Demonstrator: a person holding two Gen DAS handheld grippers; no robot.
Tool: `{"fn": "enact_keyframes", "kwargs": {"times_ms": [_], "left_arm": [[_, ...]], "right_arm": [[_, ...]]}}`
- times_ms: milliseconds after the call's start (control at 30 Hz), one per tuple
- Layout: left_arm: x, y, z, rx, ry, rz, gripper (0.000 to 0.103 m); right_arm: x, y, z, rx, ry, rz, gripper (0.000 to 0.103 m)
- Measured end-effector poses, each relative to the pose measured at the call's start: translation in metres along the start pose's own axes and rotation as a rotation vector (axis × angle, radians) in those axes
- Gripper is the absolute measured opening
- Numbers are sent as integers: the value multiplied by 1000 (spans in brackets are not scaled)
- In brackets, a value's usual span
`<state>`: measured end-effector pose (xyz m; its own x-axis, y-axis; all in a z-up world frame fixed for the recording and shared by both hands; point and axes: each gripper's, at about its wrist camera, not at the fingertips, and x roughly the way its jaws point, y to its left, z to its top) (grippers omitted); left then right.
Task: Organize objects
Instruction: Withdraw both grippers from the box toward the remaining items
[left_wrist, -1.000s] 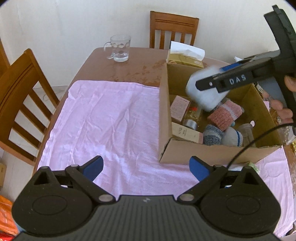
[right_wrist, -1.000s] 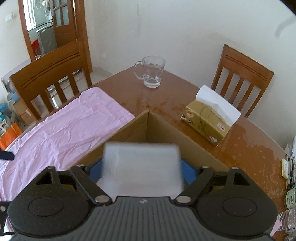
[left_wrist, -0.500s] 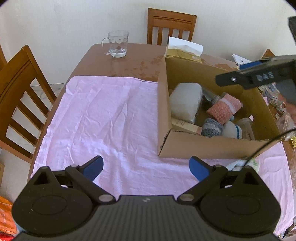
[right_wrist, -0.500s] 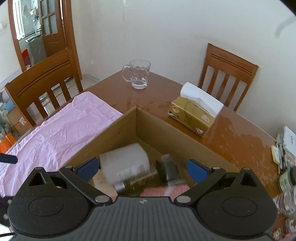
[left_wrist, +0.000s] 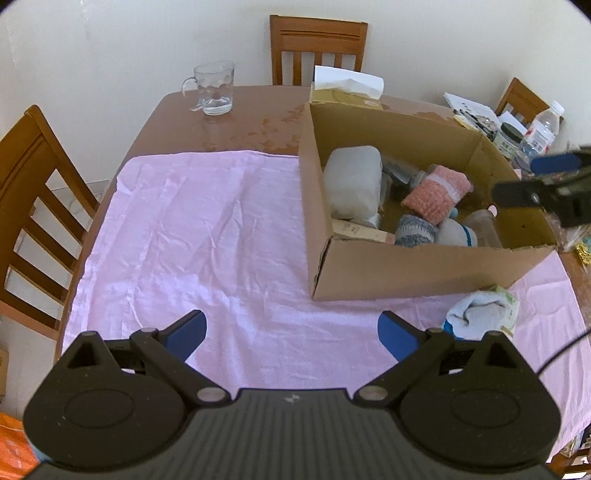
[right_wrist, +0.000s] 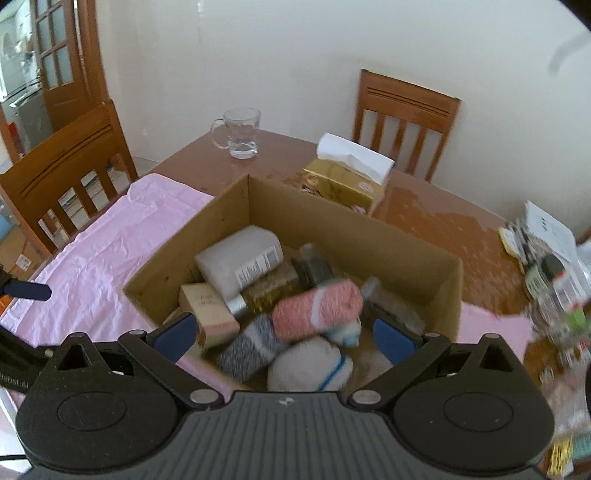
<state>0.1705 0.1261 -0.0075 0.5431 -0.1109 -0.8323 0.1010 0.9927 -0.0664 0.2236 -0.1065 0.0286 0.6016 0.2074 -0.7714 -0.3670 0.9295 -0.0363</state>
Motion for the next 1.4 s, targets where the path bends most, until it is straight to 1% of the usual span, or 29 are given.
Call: {"fn": "enact_keyframes", "kwargs": {"times_ms": [67,167,300,400,467,567,633,733,800,867,967,1100,1233,1400], "left_arm": [[0,2,-5,2,-12,-6,99],[4,3,-13,21,-2,-14,99],[12,5,-25,29,29,-52,99],[16,2,-33,42,36,-63,99],[17,0,-38,50,35,-63,99],[19,-4,-44,44,41,-43,99],[19,-6,-48,39,42,-43,99],[21,-13,-52,27,47,-20,99],[22,-18,-56,6,49,6,99],[24,-25,-59,-23,49,21,99],[27,-39,-63,-56,60,35,99],[26,-59,-63,-42,64,55,99],[28,-73,-62,-50,66,72,99],[33,-90,-57,-65,68,76,99]], "right_arm": [[-7,2,-13,23,-1,-25,103],[-15,4,-35,82,9,-54,103],[-16,2,-71,185,52,-90,103],[-13,-2,-101,247,84,-113,103],[-8,-6,-119,272,98,-128,103],[3,-14,-141,302,134,-140,103],[13,-16,-152,282,146,-138,103],[30,-18,-159,214,171,-144,103],[41,-20,-162,182,180,-133,103],[49,-24,-163,162,178,-119,103],[60,-30,-164,122,169,-125,103],[67,-45,-161,138,136,-64,103],[72,-55,-156,134,116,-64,103],[71,-69,-157,160,123,-83,103]]}}
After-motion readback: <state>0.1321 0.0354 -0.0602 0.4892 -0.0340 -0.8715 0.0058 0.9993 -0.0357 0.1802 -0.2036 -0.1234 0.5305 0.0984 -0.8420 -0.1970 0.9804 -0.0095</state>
